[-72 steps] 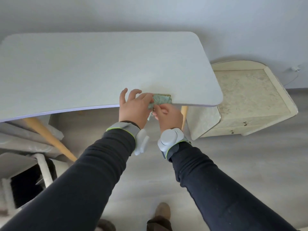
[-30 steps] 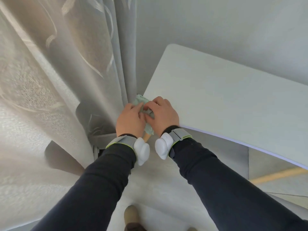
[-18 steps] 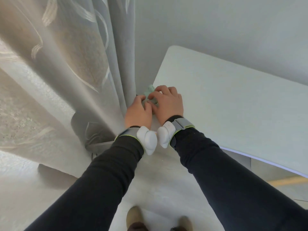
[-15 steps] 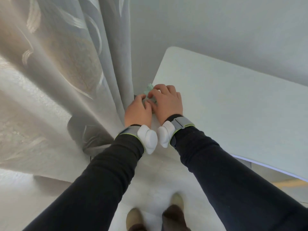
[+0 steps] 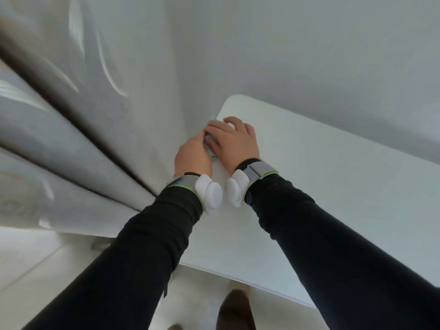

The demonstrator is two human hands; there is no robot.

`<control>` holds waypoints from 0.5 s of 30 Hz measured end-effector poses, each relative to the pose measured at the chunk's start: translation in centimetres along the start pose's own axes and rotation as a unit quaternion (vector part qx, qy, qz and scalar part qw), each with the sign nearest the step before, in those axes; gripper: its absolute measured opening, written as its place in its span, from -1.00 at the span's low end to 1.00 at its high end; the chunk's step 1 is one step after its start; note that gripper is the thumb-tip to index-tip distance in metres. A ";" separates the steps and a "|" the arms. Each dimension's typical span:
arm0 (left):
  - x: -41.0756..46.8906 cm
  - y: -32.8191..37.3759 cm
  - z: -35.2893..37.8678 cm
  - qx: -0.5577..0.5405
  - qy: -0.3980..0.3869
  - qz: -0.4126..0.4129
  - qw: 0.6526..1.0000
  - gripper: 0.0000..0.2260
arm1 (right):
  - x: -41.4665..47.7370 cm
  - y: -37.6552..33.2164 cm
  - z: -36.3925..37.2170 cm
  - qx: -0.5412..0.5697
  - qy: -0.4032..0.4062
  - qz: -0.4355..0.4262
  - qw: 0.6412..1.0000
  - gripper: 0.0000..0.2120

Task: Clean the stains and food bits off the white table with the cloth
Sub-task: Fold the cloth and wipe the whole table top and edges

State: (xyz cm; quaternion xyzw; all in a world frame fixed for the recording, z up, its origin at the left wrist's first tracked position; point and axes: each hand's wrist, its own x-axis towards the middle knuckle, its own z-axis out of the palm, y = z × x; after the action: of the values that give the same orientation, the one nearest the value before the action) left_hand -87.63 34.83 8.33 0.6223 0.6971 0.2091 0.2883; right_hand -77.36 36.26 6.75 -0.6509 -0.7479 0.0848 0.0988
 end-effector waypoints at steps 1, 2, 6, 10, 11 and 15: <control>0.8 0.5 0.3 0.010 -0.001 0.003 1.000 -0.65 | 0.7 0.7 -0.1 -0.001 -0.001 -0.001 1.000 -0.72; 1.6 1.1 0.6 0.025 -0.003 0.004 1.000 -0.65 | 1.4 1.3 -0.1 -0.002 -0.001 -0.003 1.000 -0.71; 4.9 3.0 1.8 0.083 -0.010 -0.005 0.996 -0.66 | 3.7 3.5 -0.1 0.006 0.008 -0.013 1.000 -0.68; 7.5 4.3 3.0 0.123 -0.011 -0.006 0.992 -0.67 | 5.8 5.0 -0.7 -0.003 -0.016 -0.017 1.000 -0.65; 8.1 4.6 3.4 0.135 -0.010 -0.007 0.991 -0.69 | 6.3 5.5 -0.8 -0.005 -0.022 -0.020 1.000 -0.65; 9.8 5.6 4.5 0.230 -0.003 0.008 0.973 -0.73 | 7.9 6.6 -1.2 -0.016 -0.042 -0.017 0.999 -0.62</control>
State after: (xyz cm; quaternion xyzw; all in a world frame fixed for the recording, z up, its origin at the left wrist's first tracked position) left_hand -81.02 44.94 7.21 0.6782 0.7205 0.0439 0.1378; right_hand -71.78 44.98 6.53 -0.6357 -0.7634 0.0981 0.0585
